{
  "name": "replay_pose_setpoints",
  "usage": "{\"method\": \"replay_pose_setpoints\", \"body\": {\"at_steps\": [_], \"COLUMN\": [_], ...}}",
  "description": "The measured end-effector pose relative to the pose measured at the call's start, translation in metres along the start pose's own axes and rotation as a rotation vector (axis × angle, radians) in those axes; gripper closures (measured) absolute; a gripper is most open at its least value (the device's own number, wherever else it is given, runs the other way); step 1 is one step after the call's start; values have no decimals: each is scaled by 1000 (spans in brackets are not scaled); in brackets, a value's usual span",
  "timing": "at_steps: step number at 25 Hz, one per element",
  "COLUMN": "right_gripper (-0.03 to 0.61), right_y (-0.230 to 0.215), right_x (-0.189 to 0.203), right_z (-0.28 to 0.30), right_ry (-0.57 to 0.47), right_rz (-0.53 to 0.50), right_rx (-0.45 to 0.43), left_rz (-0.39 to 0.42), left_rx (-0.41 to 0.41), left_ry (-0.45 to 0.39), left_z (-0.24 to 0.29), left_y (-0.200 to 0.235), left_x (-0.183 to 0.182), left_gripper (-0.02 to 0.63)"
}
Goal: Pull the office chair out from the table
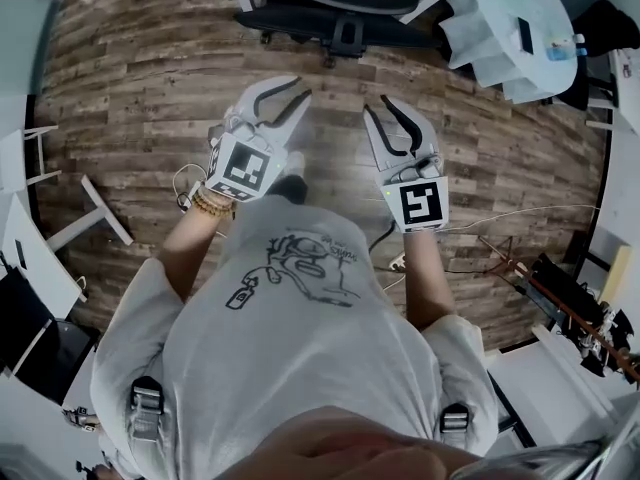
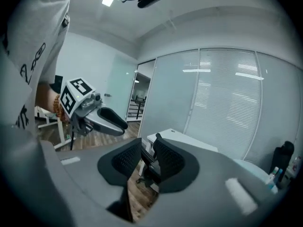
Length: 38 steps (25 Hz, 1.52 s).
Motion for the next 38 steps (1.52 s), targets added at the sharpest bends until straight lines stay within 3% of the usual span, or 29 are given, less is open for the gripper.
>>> {"method": "replay_pose_setpoints", "body": {"at_steps": [5,15,20,25,28,32,38], "right_gripper": [453,380,357,339,341,357,370], "right_y": [-36,-98,-113,-121,-125,-122,-118], "right_x": [29,118,162,193,206,213,217], "right_z": [46,129,163,192,201,205,203], "right_ry": [92,287,398,461,482,496,530], "right_rz": [-92,-368,-498,-560,-586,-608,-622], "right_rx": [-5,-141,-194,-223,-239,-263,-272], "left_rz": [119,320,398,488,561,617,618], "left_rx": [40,124,154,173,151,163,191], "left_ry": [104,280,350,410,430,439,462], "left_z": [51,142,171,193,198,197,196], "left_y": [34,68,79,86,87,84,80], "left_x": [37,117,147,171,173,178,181], "left_gripper": [483,414,394,384,462,482,495]}}
Point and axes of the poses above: the fingertips, and each gripper's own axes: z forward along the fingers, y to its left, x out of its underside, the point moved 5 cm from there along -z, backward along the fingers, and after that the axes turned 4 degrees about z, right-handed, at the moved point
